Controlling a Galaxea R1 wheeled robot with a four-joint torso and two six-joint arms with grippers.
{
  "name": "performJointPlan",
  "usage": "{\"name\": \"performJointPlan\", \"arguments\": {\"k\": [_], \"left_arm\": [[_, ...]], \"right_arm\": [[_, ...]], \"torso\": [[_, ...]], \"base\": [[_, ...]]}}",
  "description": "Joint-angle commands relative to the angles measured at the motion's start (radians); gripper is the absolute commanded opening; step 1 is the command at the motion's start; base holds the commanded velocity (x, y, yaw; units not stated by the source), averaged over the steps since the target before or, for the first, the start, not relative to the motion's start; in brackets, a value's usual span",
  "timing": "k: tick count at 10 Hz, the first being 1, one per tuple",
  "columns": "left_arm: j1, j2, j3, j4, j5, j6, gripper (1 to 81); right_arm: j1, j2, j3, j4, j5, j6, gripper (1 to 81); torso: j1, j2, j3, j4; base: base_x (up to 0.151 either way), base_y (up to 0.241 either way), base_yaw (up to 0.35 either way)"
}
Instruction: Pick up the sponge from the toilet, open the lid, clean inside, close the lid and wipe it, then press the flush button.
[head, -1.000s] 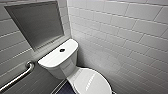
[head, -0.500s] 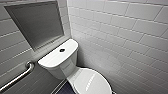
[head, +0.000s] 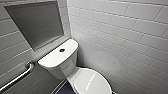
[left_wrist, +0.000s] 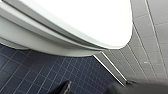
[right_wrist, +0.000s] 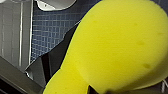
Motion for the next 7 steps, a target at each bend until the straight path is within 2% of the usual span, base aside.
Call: {"name": "performJointPlan", "arguments": {"k": [1, 6, 7], "left_arm": [[-0.093, 0.021, 0.031, -0.015, 0.050, -0.002, 81.1], [-0.124, 0.035, 0.033, -0.027, 0.059, -0.002, 81.1], [-0.129, 0.038, 0.031, -0.027, 0.061, -0.002, 81.1]], "right_arm": [[-0.004, -0.026, -0.007, -0.032, -0.031, 0.005, 1.0], [-0.001, -0.022, -0.008, -0.033, -0.033, 0.005, 1.0], [0.000, -0.020, -0.008, -0.033, -0.033, 0.005, 1.0]], "torso": [[0.000, 0.000, 0.000, 0.000], [0.000, 0.000, 0.000, 0.000], [0.000, 0.000, -0.050, 0.000]], "base": [[0.000, 0.000, 0.000], [0.000, 0.000, 0.000], [0.000, 0.000, 0.000]]}}
